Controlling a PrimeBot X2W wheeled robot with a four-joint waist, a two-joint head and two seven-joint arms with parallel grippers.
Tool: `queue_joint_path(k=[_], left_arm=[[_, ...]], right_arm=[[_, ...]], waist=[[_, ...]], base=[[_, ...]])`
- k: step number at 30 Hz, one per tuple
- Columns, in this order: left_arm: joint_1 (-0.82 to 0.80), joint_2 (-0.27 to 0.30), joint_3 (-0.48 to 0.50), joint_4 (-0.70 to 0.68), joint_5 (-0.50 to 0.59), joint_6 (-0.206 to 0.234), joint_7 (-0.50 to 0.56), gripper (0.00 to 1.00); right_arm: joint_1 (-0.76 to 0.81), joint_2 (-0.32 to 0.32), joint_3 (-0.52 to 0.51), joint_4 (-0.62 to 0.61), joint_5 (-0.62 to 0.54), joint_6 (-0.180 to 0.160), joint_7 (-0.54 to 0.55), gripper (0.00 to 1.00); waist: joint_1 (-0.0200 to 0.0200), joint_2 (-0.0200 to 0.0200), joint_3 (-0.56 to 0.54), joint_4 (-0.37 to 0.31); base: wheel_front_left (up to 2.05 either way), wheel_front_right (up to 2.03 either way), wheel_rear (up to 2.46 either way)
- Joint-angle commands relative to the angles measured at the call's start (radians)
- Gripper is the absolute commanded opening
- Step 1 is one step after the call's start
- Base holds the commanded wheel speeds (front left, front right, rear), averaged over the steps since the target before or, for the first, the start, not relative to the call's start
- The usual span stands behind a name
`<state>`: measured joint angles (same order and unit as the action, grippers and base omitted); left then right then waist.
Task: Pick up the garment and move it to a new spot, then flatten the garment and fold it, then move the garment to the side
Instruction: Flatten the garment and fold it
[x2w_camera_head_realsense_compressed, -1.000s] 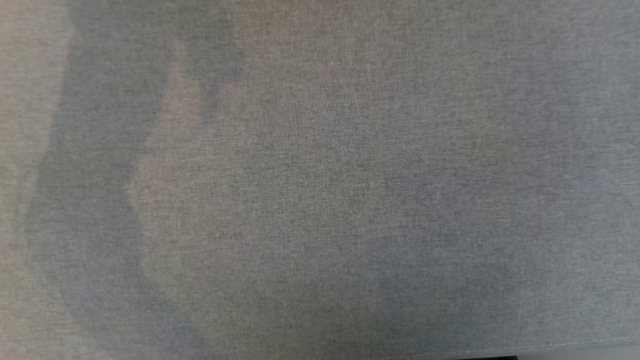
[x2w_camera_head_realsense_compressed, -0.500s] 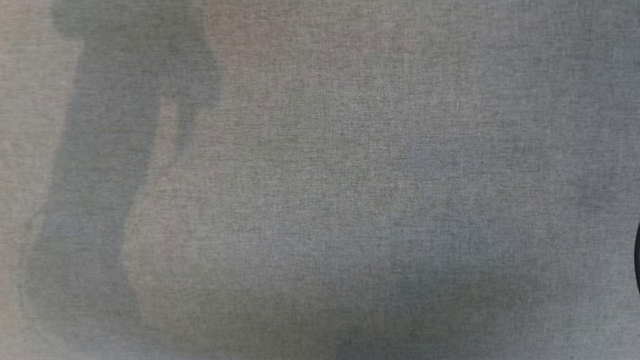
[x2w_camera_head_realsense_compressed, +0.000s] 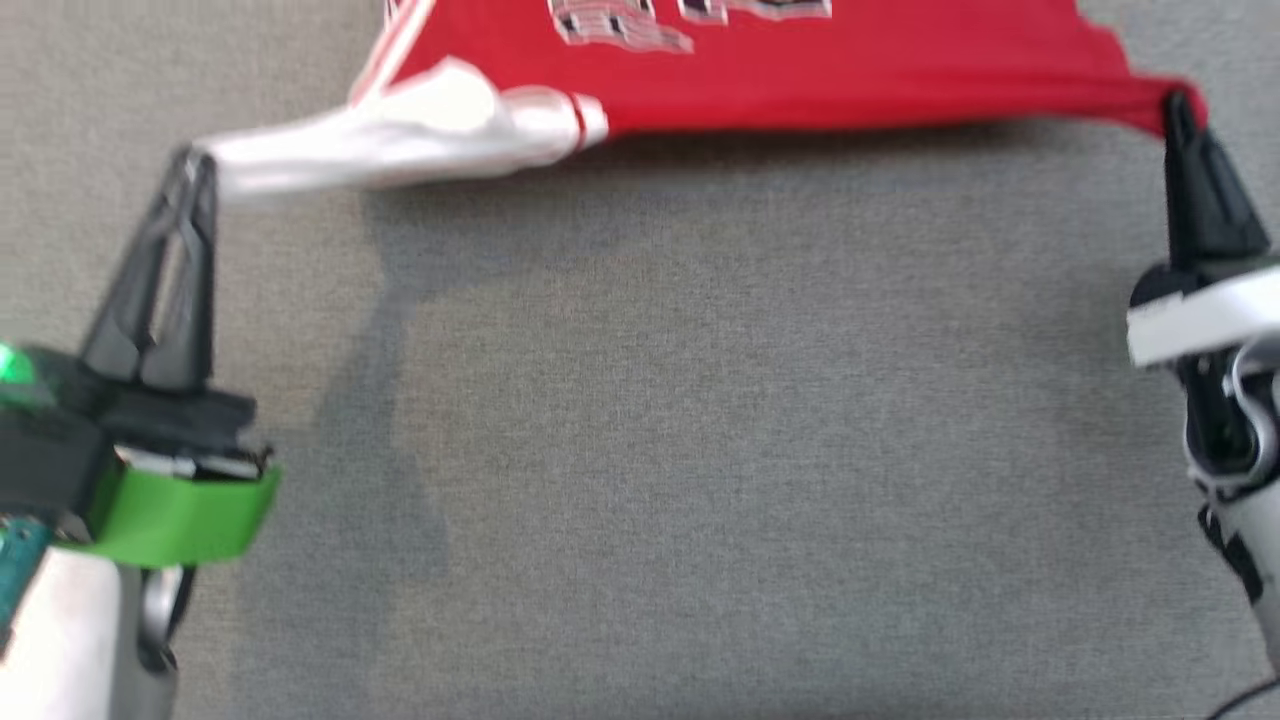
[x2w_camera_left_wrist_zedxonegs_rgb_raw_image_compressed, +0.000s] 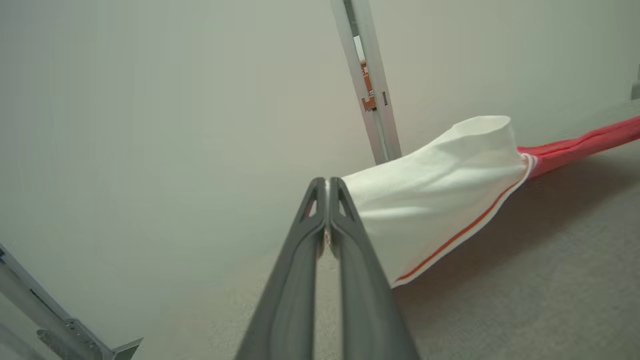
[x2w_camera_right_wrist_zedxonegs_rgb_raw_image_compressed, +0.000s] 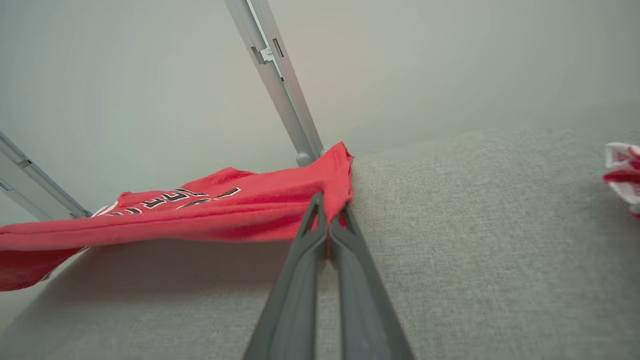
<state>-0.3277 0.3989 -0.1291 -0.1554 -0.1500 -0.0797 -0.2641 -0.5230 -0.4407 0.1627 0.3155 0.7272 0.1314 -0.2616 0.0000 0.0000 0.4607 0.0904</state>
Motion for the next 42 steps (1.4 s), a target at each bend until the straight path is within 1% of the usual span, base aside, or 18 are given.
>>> queue_joint_path(k=[1,5,11,17,21,25,33,42], left_arm=[[0.051,-0.02,0.019,-0.008,0.007,-0.001,0.0,0.0],[0.167,-0.075,0.04,-0.015,0.014,-0.008,0.0,0.0],[0.311,-0.12,0.052,-0.03,0.063,-0.013,0.0,0.0],[0.421,-0.148,0.057,-0.06,0.083,-0.019,0.0,0.0],[0.445,-0.151,0.051,-0.055,0.091,-0.025,0.0,0.0],[0.398,-0.151,0.036,-0.007,0.102,-0.032,0.0,0.0],[0.219,-0.136,-0.032,0.193,0.114,-0.045,0.0,0.0],[-0.007,-0.094,-0.116,0.329,0.152,-0.049,0.0,0.0]], right_arm=[[0.05,0.005,-0.013,-0.015,-0.007,-0.001,-0.004,0.0],[0.176,0.02,-0.05,-0.051,-0.025,-0.002,-0.004,0.0],[0.35,0.037,-0.105,-0.125,-0.057,-0.002,-0.004,0.0],[0.525,0.06,-0.158,-0.213,-0.104,-0.002,-0.004,0.0],[0.586,0.075,-0.178,-0.243,-0.122,-0.002,-0.004,0.0],[0.571,0.088,-0.156,-0.208,-0.134,-0.001,-0.004,0.0],[0.437,0.09,-0.098,-0.055,-0.13,-0.001,-0.004,0.0],[0.252,0.06,-0.049,0.065,-0.167,-0.001,-0.004,0.0]], waist=[[0.0,0.0,-0.126,-0.019],[0.0,0.0,-0.176,-0.011],[0.0,0.0,-0.231,-0.001],[0.0,0.0,-0.256,0.003],[0.0,0.0,-0.252,0.001],[0.0,0.0,-0.242,0.0],[0.0,0.0,-0.195,0.014],[0.0,0.0,-0.126,0.018]], base=[[0.0,0.0,0.0],[0.0,0.0,0.0],[0.0,0.0,0.0],[0.0,0.0,0.0],[0.0,0.0,0.0],[0.0,0.0,0.0],[0.0,0.0,0.0],[0.0,0.0,0.0]])
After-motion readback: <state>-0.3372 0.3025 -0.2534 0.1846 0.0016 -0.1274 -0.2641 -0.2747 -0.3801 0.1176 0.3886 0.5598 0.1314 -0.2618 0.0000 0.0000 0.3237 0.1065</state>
